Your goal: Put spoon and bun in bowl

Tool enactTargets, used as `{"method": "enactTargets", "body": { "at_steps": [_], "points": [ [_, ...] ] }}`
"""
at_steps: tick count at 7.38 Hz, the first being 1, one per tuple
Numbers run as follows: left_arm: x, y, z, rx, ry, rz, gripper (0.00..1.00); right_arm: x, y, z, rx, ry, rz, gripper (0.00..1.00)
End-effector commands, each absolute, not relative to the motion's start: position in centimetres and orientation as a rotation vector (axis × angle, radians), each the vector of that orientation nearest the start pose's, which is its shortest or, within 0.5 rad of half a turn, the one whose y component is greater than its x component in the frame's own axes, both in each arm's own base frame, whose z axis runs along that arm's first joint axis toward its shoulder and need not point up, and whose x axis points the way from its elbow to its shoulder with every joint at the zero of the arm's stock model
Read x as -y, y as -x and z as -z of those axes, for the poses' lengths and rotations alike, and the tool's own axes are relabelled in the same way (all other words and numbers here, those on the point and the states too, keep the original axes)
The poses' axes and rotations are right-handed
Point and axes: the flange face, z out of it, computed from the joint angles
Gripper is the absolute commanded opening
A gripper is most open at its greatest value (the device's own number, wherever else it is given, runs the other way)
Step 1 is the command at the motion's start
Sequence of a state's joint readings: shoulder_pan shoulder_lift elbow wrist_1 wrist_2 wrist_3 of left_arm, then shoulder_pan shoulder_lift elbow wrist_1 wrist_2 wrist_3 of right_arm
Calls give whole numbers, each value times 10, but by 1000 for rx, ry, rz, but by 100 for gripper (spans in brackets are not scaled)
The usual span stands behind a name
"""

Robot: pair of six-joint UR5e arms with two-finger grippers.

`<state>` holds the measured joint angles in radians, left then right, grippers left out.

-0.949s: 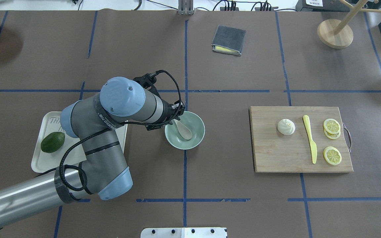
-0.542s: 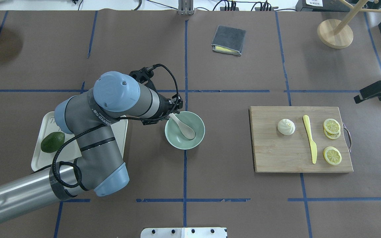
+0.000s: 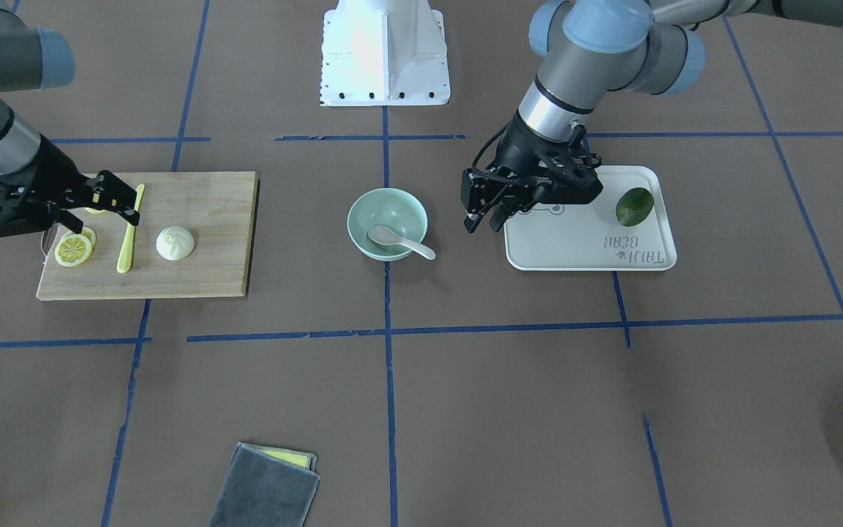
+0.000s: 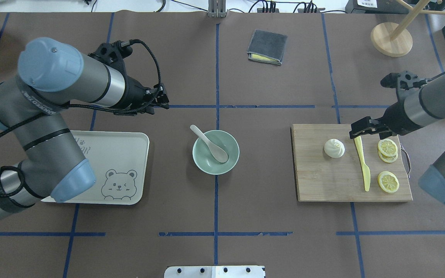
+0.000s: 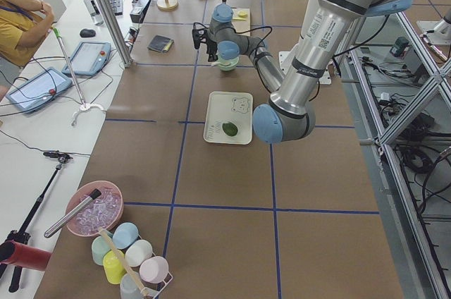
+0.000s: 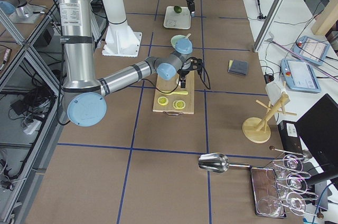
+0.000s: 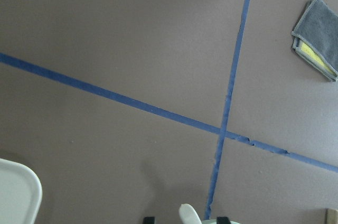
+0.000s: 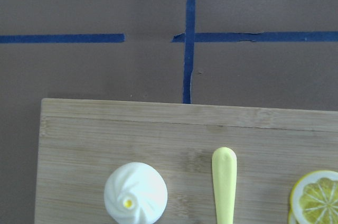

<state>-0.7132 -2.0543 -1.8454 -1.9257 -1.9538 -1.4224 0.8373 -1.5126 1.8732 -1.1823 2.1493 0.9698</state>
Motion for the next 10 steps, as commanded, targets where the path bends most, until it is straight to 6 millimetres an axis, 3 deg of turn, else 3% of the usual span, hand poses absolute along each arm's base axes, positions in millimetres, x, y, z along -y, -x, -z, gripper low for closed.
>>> {"method": "enactTargets", "body": {
  "at_steps": [1,4,5,7,10],
  "points": [
    [464,-375,-233,-1133,-178,237,51,411,357,-439,841,-75,-95,100],
    [465,-371,-231,-1136,-184,241,52,418,384,-447,816,-67,-90,100],
    [466,-372,-232,-1135,-183,241,53,420,385,-448,807,-75,-96,96],
    [466,-372,-232,-1133,-184,243,53,422,385,-447,803,-83,-101,68],
    [466,-372,-232,-1135,-184,242,53,426,384,-442,799,-107,-111,55]
  ]
}}
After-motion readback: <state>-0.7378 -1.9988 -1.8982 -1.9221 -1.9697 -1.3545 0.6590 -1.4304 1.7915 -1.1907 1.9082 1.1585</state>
